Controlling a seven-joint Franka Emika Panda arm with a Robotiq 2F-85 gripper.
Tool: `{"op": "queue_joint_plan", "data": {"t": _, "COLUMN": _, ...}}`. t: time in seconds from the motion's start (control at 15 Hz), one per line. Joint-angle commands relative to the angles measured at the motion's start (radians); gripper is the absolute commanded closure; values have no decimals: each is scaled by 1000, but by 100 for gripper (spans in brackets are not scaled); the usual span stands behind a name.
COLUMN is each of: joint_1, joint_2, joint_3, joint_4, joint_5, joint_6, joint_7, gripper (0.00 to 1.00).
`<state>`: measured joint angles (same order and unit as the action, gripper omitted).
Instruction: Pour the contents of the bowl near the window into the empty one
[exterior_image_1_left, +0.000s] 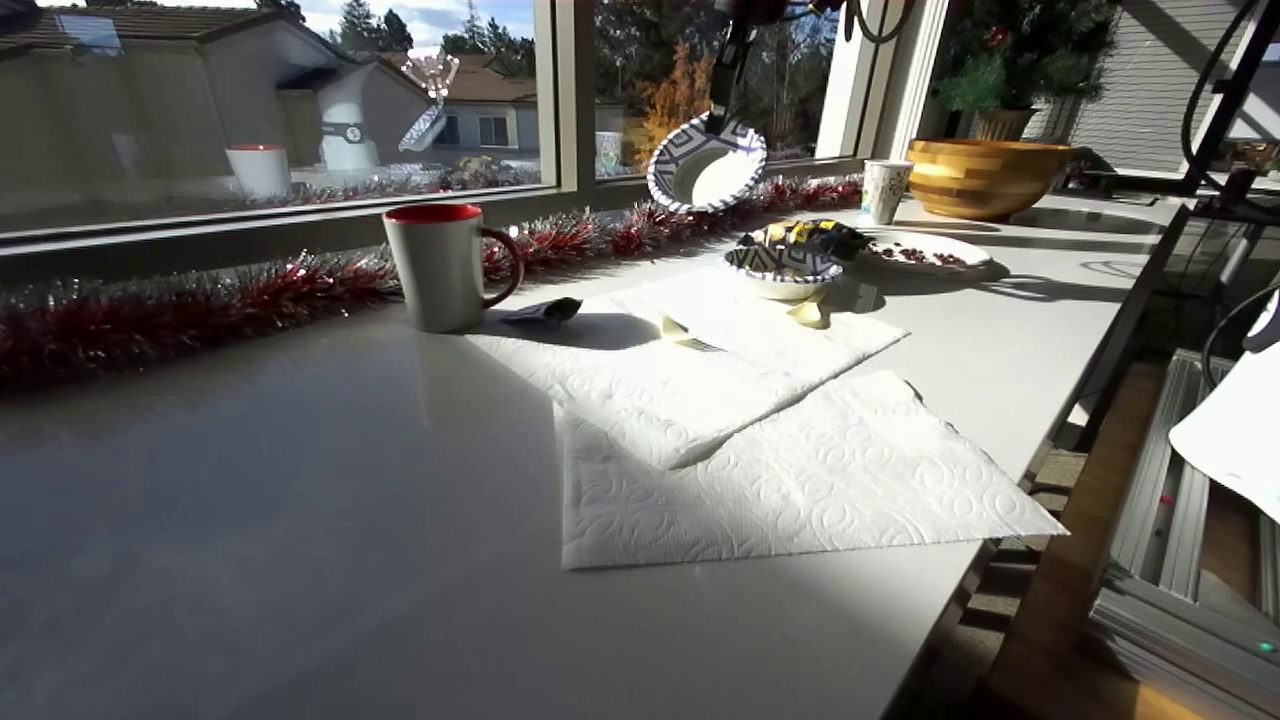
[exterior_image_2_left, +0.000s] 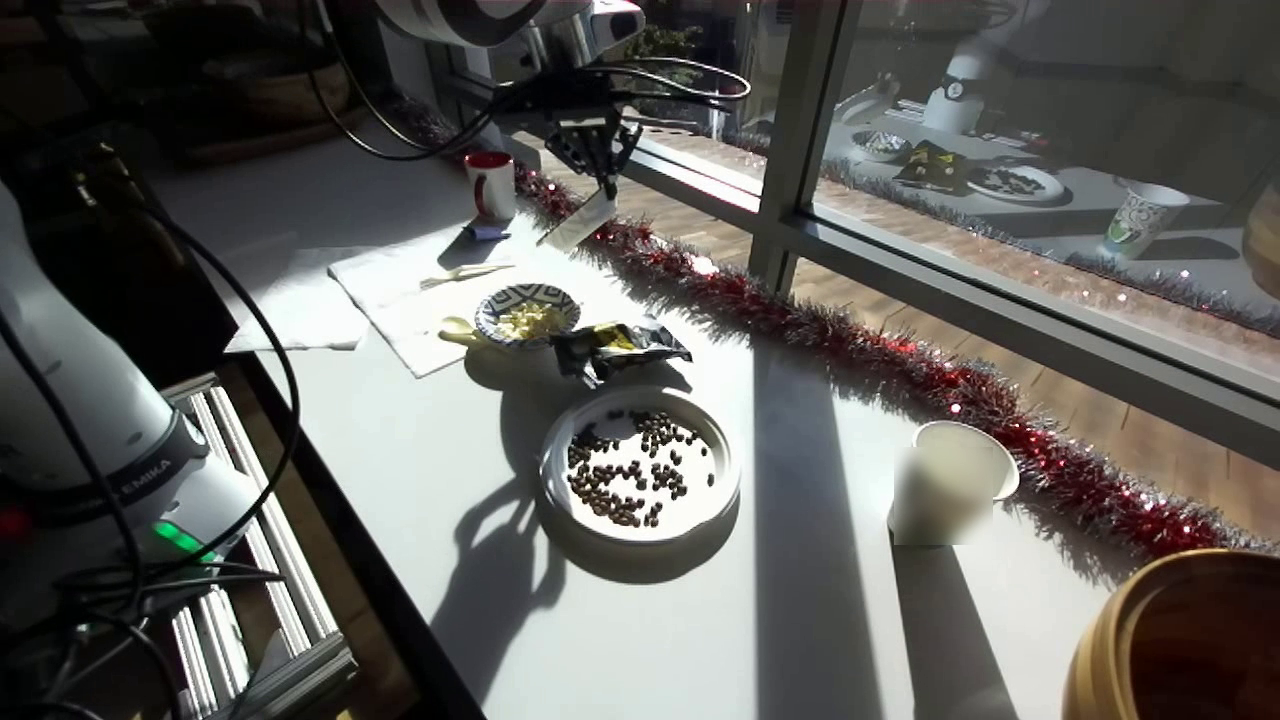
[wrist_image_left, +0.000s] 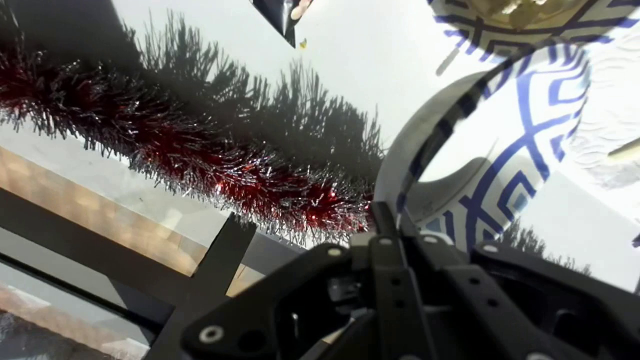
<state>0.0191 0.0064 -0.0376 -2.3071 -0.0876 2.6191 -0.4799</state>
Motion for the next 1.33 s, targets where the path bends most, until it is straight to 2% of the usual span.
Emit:
{"op": "queue_joint_plan", "data": {"t": 0.0, "joint_1": -6, "joint_2": 16, "joint_3": 34, "joint_4": 11, "joint_5": 273, "joint_6": 11, "joint_7": -162, "gripper": 99}}
{"op": "queue_joint_plan", "data": {"t": 0.2, "joint_1": -27, "joint_2": 11, "joint_3": 37, "joint_4": 64, "joint_5": 511, "joint_6": -65, "joint_7": -307, "gripper": 99}}
{"op": "queue_joint_plan", "data": {"t": 0.47, "joint_1": -71, "joint_2": 41, "joint_3": 4, "joint_4": 127, "joint_5": 822, "joint_6": -180, "joint_7": -526, "gripper": 99}}
{"op": "queue_joint_plan", "data": {"t": 0.67, "joint_1": -114, "joint_2": 100, "joint_3": -22, "joint_4": 142, "joint_5": 1051, "joint_6": -280, "joint_7": -688, "gripper": 99}}
{"op": "queue_joint_plan", "data": {"t": 0.8, "joint_1": -144, "joint_2": 149, "joint_3": -34, "joint_4": 157, "joint_5": 1153, "joint_6": -368, "joint_7": -746, "gripper": 99}}
{"op": "queue_joint_plan", "data": {"t": 1.0, "joint_1": -168, "joint_2": 222, "joint_3": -40, "joint_4": 180, "joint_5": 1202, "joint_6": -459, "joint_7": -750, "gripper": 99}}
{"op": "queue_joint_plan", "data": {"t": 1.27, "joint_1": -153, "joint_2": 293, "joint_3": -34, "joint_4": 205, "joint_5": 1160, "joint_6": -422, "joint_7": -688, "gripper": 99}}
